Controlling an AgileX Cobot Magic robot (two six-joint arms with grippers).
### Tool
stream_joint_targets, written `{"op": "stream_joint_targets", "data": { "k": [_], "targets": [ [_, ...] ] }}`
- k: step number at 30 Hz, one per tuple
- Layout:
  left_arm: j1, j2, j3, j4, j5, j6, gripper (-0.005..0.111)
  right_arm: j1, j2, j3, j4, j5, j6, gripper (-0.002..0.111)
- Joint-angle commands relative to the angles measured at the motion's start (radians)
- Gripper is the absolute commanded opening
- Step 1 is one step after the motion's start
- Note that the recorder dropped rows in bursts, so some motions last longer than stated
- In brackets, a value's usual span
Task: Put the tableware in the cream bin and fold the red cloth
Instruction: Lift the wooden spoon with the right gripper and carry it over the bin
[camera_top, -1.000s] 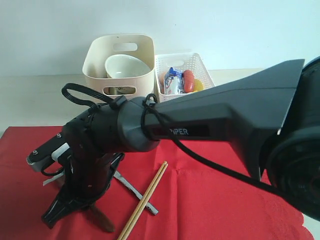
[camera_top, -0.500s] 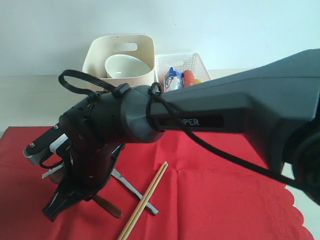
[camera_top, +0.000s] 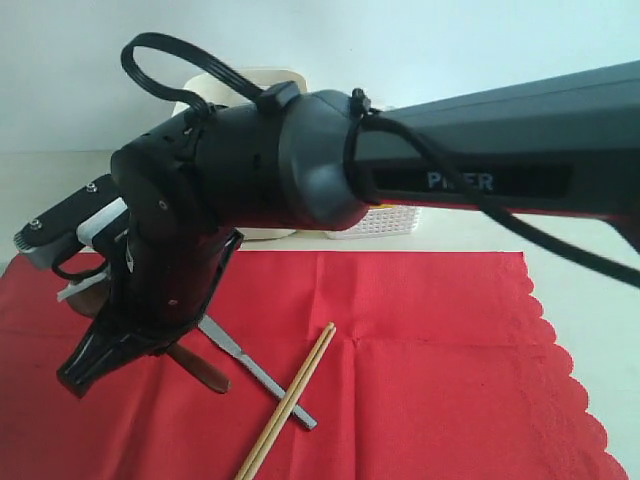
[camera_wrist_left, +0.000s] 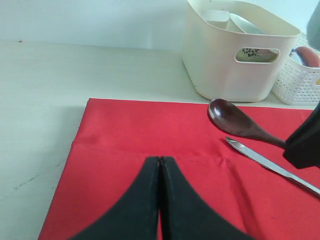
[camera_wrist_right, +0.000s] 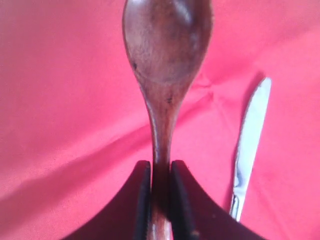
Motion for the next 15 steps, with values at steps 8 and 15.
{"op": "stream_joint_targets", "data": {
  "k": [8,15],
  "targets": [
    [0.003,-0.005,0.002,-0.002,-0.009,-0.006,0.000,0.001,-0.209,0.254,-0.088,-0.203,-0.015,0.000],
    [0.003,-0.005,0.002,-0.002,-0.009,-0.006,0.000,0.001,-0.368,0.416,-0.088,-0.324,-0.003,0.000]
  ]
}}
